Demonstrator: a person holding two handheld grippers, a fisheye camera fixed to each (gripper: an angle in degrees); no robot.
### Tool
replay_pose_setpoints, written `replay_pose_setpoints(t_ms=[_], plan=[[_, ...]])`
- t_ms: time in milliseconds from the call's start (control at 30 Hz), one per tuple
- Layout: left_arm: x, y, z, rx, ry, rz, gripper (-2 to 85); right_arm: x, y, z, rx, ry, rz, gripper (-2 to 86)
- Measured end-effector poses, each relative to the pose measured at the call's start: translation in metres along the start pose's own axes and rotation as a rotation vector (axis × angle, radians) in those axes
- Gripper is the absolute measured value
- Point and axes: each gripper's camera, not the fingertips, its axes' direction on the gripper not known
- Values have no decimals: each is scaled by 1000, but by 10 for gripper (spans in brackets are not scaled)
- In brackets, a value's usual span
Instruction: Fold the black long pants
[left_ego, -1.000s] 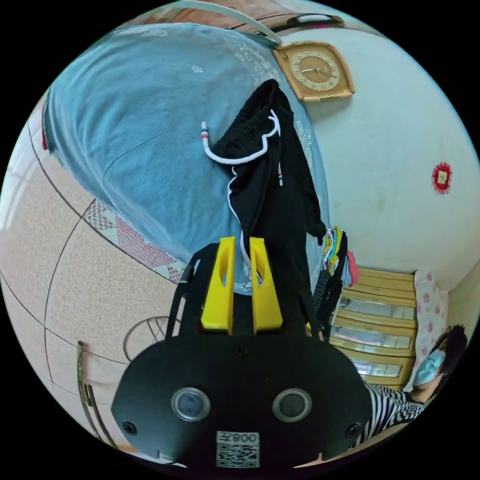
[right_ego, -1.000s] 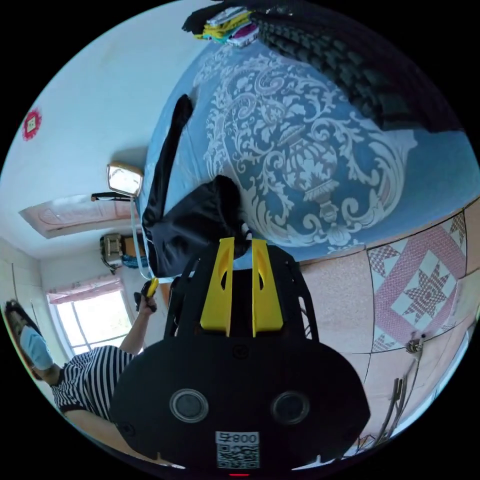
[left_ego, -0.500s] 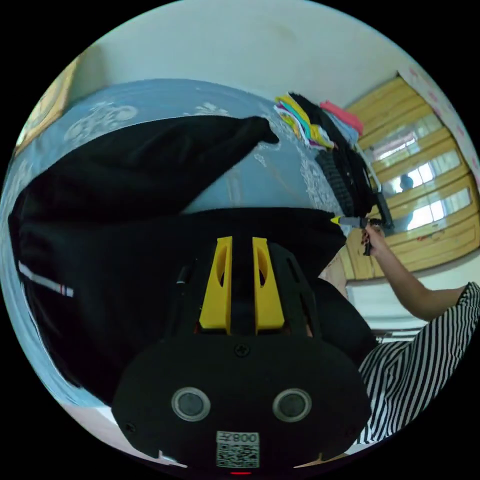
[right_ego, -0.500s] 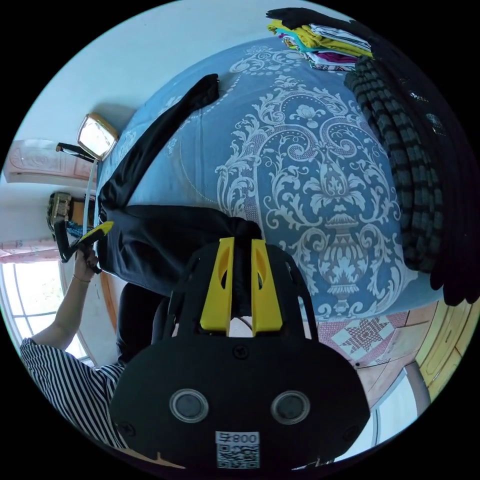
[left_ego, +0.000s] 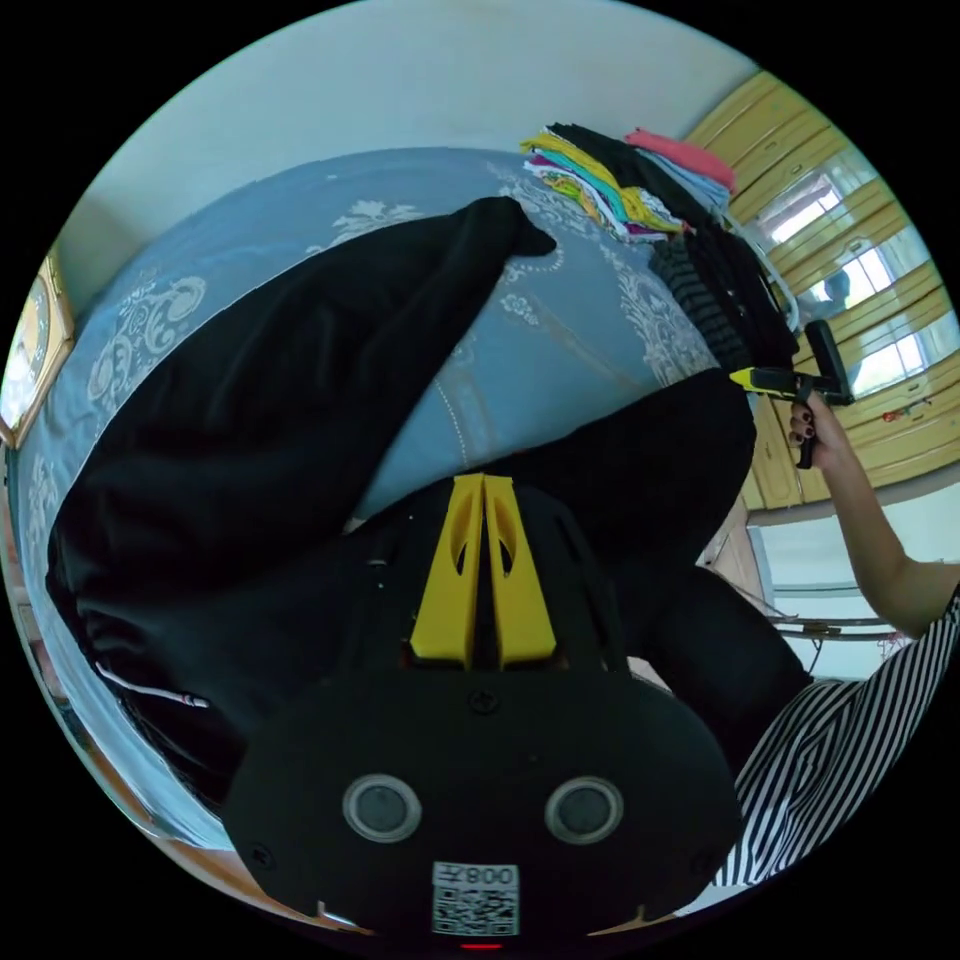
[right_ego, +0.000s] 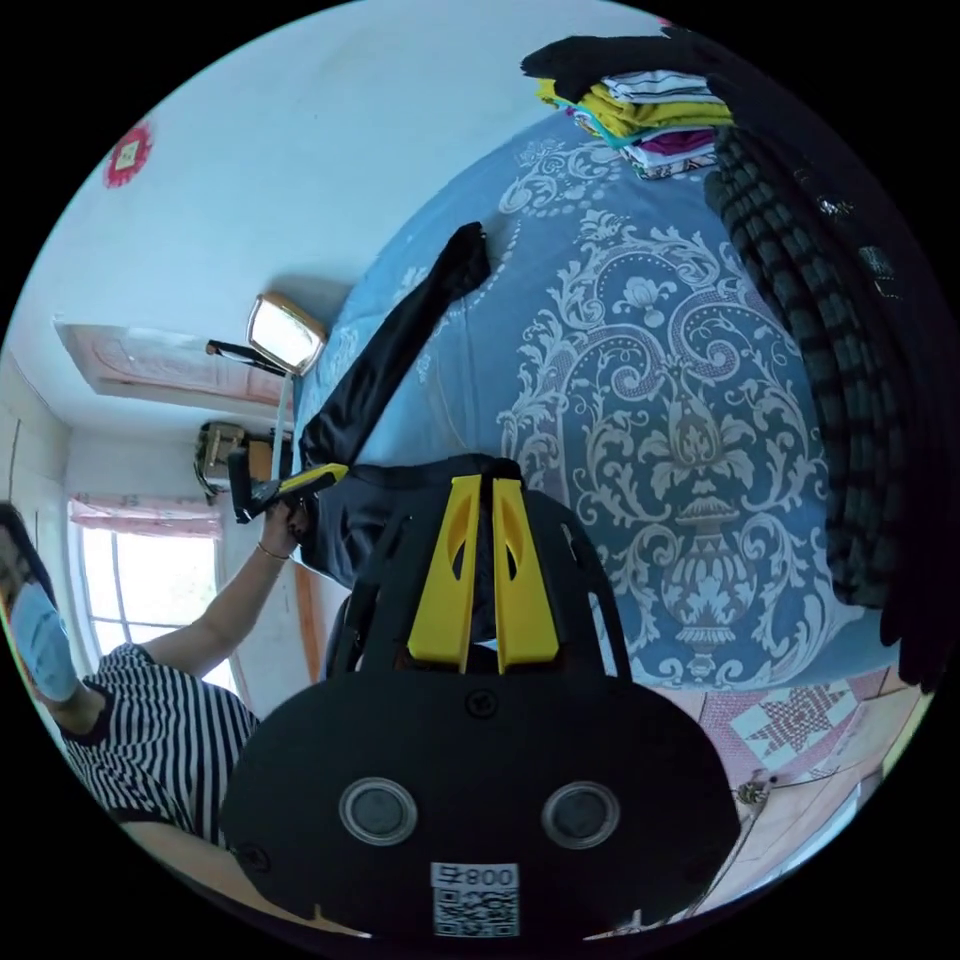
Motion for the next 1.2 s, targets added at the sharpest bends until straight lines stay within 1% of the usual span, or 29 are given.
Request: replay_pose_setpoints(t_ms=[133,267,367,467,533,667,733,800,833,933,1100,1200], plan=[[-12,-19,37,-19,21,-11,11,32,-21,19,-64,-15,95,21],[-13,-32,77,-63,79,77,38,52,-24,25,-54,-67,138,21],[-12,-38,102,-104,24,136,43,60,-20,24,-39,-95,145,21],[-14,-46,120,-118,-28,169,22,67,-17,22,-25,-121,149,21],[-17,-50,127,-110,-33,175,16,70,-17,22,-19,-128,146,21],[-24,-58,134,-42,14,209,20,74,-19,24,-17,-125,140,22],[-25,-61,146,-80,24,250,32,75,-20,26,-16,-122,140,22],[-26,-65,167,-163,-58,288,33,77,-22,28,-15,-125,139,22],[-26,-66,170,-162,-72,297,31,78,-23,30,-13,-128,140,21],[-33,-72,171,-122,-70,282,23,78,-24,30,-7,-133,125,20],[-61,-84,161,-29,39,186,18,76,-27,26,20,-122,92,16],[-80,-92,166,-14,86,104,18,78,-30,24,46,-92,94,10]])
